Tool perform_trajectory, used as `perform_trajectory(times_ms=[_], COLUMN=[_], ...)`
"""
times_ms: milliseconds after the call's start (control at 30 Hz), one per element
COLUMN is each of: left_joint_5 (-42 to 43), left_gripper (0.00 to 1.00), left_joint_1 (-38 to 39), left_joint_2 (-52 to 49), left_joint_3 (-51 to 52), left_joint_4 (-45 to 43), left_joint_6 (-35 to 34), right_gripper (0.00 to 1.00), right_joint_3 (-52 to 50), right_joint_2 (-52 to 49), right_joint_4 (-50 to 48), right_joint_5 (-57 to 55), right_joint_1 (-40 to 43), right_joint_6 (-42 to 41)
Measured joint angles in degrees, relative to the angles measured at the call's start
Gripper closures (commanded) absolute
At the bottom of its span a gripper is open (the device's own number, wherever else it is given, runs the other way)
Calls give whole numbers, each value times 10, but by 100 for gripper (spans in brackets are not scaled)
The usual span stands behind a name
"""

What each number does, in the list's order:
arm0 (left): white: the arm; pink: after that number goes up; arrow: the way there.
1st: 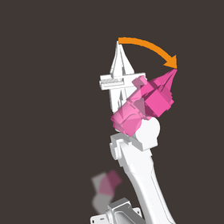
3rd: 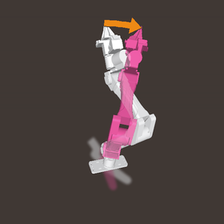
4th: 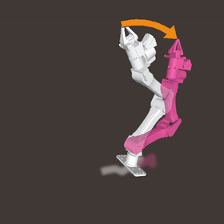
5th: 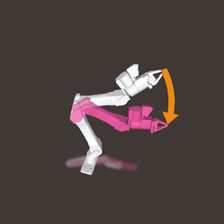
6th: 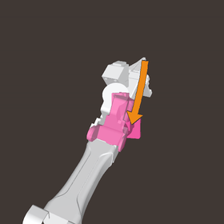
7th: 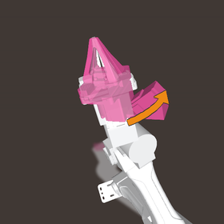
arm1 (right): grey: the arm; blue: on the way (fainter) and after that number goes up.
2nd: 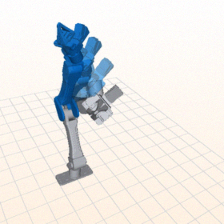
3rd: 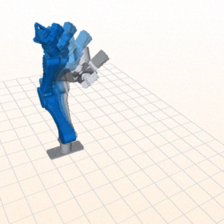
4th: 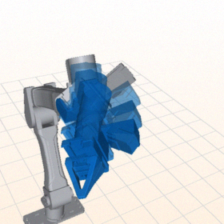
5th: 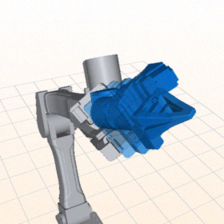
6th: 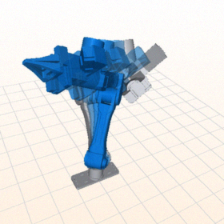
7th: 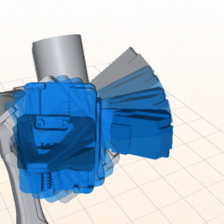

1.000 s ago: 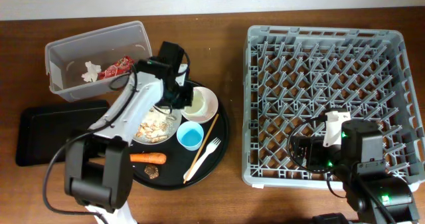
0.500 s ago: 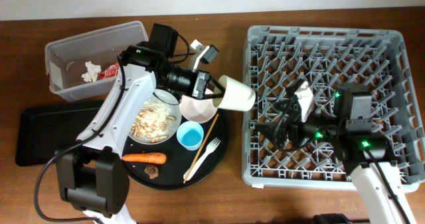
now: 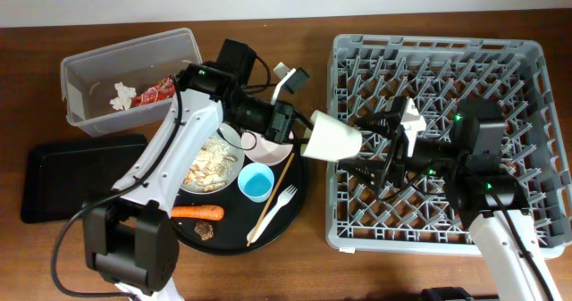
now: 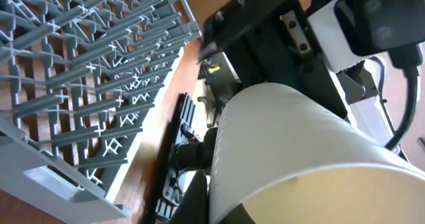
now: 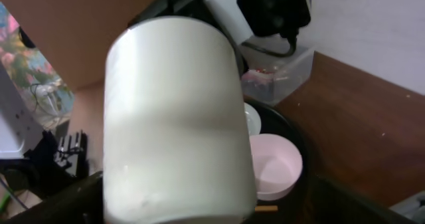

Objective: Sort waste into correct bins and load items into the dishwasher rack
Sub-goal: 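Hand the white cup from the left gripper to the right gripper, then place the white cup upside down in the rack with the right gripper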

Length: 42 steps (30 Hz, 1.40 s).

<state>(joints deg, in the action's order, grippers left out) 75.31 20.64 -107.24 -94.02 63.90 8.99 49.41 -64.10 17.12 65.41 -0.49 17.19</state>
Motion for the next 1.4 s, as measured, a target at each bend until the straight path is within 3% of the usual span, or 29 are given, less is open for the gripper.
perform_trajectory(times_ms=[467,733,833,967,1100,1267,1400], left_joint_5=[37,37,35,15,-55,-352,-452], left_gripper=[100,99,84,79,83,81,80], left_joint_1=[5,26,26,30,27,-65,-170], left_joint_2=[0,0,0,0,1,35,112], left_joint_3=[0,0,0,0,0,0,0], left_joint_4=[9,14,14,15,16,30,64], left_joint_6=[0,0,1,2,-4,-56,-76], right_gripper=[12,30,34,39,42,55,55], right_joint_3=[0,0,0,0,0,2,81], right_joint_2=[0,0,0,-1,-5,-6,-4], right_joint_4=[-18,-27,-27,-28,-22,15,230], right_joint_5=[85,101,101,99,76,-48,-253], right_joint_1=[0,0,0,0,0,0,0], right_joint_6=[-18,-20,-21,-31,-66,-149,-173])
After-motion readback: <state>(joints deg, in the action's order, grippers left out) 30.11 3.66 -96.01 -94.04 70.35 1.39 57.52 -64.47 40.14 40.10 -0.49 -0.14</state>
